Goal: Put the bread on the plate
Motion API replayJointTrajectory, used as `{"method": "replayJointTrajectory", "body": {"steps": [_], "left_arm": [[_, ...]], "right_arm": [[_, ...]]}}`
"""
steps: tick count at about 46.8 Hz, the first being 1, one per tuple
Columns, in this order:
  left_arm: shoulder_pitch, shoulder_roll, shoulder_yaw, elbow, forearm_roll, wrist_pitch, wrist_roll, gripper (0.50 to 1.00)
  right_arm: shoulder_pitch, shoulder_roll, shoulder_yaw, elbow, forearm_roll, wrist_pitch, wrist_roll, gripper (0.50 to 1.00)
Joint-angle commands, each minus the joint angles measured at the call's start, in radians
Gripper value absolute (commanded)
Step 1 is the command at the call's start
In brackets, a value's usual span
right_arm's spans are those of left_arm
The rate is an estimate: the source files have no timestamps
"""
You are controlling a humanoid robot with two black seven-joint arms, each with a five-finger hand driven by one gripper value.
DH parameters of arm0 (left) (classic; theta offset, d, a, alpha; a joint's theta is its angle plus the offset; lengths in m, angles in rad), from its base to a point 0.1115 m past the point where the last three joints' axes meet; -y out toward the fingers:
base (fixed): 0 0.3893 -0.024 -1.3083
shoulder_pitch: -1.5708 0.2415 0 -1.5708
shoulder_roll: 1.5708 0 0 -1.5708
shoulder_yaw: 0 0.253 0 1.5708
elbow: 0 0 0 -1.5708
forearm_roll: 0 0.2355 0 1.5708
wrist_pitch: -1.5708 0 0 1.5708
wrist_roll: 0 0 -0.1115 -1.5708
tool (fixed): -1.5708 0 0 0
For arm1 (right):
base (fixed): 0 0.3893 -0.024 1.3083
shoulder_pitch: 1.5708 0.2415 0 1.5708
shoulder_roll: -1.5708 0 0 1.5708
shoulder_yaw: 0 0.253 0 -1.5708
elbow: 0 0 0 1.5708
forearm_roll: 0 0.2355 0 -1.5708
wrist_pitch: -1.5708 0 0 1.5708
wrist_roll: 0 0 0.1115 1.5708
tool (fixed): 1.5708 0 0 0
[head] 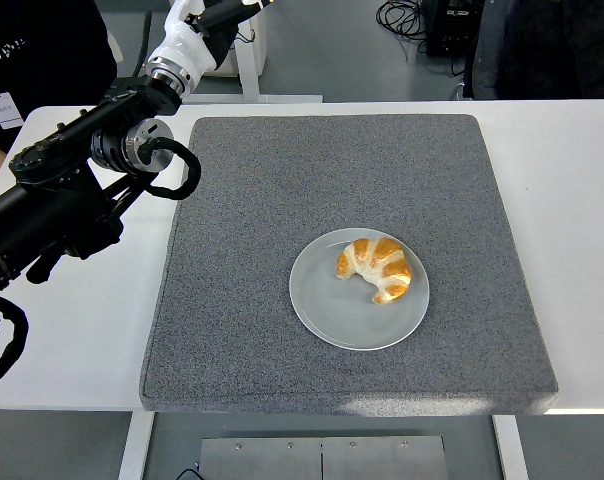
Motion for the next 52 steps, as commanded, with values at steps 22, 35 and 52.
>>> {"method": "replayJointTrajectory", "body": {"steps": [22, 35, 52], "left_arm": [[0.185, -0.021, -0.117, 0.003, 0.008, 0.0, -0.005, 0.975], [0.222, -0.018, -0.117, 0.005, 0.011, 0.0, -0.006, 0.974], [0.23, -0.012, -0.115, 0.005, 0.016, 0.0, -0.008, 0.975]], "right_arm": [[0.002, 0.0, 0.0, -0.001, 0.001, 0.0, 0.0, 1.0], [0.002, 0.0, 0.0, -0.004, -0.001, 0.0, 0.0, 1.0], [0.002, 0.0, -0.003, 0.0, -0.001, 0.0, 0.0, 1.0]]}}
